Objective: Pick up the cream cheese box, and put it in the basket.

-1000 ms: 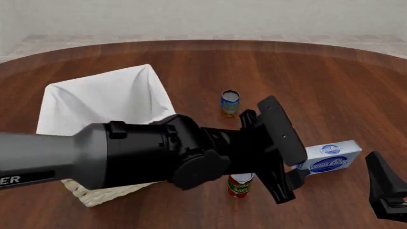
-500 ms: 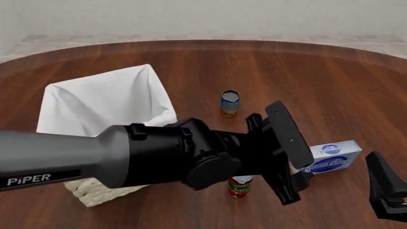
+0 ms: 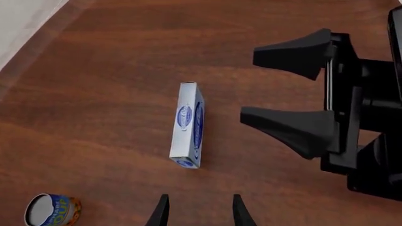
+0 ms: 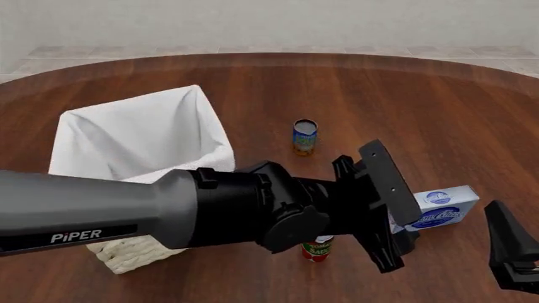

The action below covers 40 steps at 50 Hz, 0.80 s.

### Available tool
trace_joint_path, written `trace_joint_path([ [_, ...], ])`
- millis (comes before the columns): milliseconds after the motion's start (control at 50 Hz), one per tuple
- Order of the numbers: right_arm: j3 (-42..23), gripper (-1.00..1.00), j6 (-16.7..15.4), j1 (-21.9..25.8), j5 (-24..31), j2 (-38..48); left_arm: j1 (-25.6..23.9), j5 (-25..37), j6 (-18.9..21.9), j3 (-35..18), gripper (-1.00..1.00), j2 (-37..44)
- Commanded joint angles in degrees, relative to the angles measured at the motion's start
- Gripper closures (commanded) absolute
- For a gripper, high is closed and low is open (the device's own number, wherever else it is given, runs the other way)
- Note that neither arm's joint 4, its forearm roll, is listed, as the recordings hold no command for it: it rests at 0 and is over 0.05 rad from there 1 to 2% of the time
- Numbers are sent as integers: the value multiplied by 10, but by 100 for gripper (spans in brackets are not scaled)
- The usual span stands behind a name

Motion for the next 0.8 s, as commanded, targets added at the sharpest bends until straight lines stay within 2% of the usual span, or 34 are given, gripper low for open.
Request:
trace_joint_path([
  [20, 0, -100, 1, 1, 0, 0, 1, -2, -3, -9, -100, 11],
  [800, 0, -100, 8, -1, 0, 0, 11, 5, -1, -52, -100, 63],
])
